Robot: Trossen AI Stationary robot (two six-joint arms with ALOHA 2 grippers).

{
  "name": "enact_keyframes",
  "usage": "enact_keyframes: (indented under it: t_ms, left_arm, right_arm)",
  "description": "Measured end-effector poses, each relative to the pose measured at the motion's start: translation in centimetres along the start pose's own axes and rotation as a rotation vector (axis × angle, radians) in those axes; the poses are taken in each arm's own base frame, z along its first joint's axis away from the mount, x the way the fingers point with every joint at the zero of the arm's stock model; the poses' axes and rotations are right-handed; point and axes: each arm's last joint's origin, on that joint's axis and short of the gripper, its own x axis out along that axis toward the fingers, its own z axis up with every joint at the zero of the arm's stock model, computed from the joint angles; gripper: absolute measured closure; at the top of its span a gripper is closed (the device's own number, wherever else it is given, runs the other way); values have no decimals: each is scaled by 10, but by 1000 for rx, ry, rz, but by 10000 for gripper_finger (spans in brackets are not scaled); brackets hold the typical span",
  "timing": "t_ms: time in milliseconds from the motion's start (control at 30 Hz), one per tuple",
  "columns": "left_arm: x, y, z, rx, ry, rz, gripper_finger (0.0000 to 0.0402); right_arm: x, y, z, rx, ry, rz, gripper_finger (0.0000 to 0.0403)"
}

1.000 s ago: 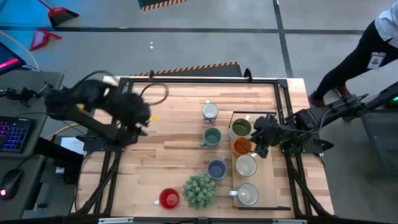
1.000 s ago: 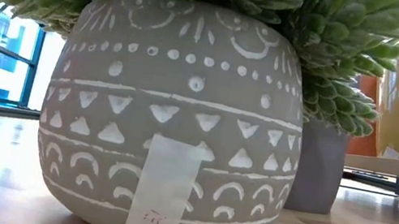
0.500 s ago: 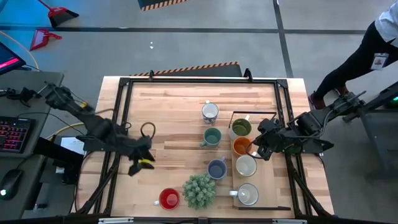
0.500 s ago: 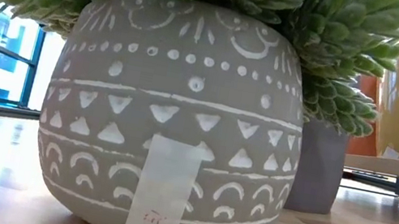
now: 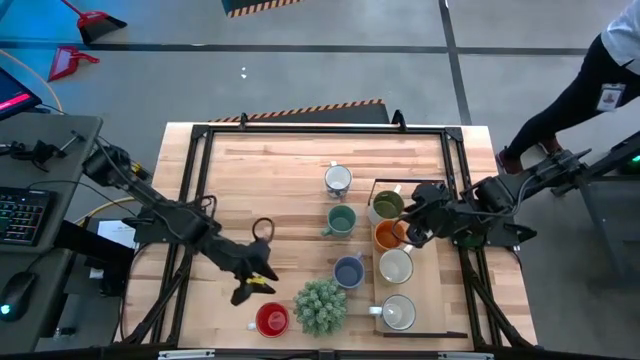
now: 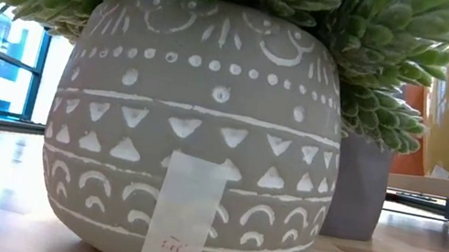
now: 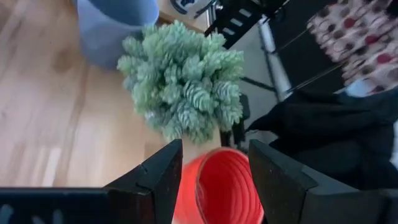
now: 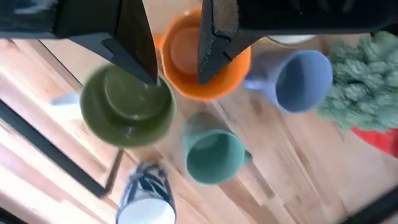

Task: Place coffee mugs
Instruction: Put the red mug on the shelf

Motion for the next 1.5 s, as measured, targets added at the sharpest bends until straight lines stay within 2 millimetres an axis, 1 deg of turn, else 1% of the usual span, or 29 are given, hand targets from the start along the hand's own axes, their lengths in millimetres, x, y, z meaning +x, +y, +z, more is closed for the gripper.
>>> enact_keyframes:
  t_ms: [100,167,233,333,400,467,567,733,800,900,967,1100,1233,1367,1500]
  left_arm:
    - [4,-16,14,75,-1,41,229]
    - [3,-23,15,127,56,92,229]
    - [4,-29,12,154,155,145,229]
    - [2,-40,5,160,287,198,229]
    - [5,-49,0,159,330,211,229]
    - [9,-53,-8,158,370,254,229]
    - [19,-62,-14,150,359,286,229]
    - [42,-61,-18,149,365,391,229]
    - [53,-60,-16,142,359,407,229]
    - [65,-54,-21,147,399,453,229]
    - [73,-54,-23,141,407,445,229]
    - [83,-54,-29,126,461,436,229]
    - [90,-52,-32,129,474,446,229]
    - [96,-46,-32,125,481,465,229]
    - [98,-41,-27,110,469,475,229]
  right_arm:
    - [0,6,5,-39,-37,66,308]
    - [-1,12,8,-108,-44,148,308]
    - [-2,18,10,-163,-38,233,308]
    - [-4,24,14,-166,-53,315,308]
    - [-4,25,15,-152,-55,340,308]
    - [-5,26,16,-142,-62,354,308]
    - [-5,27,15,-121,-37,368,308]
    - [-5,27,14,-87,-17,387,308]
    - [-5,28,14,-72,-2,399,308]
    - [-5,28,14,-58,16,417,308]
    - [-6,29,14,-60,31,435,308]
    - [-6,29,13,-61,43,453,308]
    - [-6,30,14,-57,34,451,308]
    - [-6,30,14,-59,33,452,308]
    - [-6,30,14,-59,33,452,308]
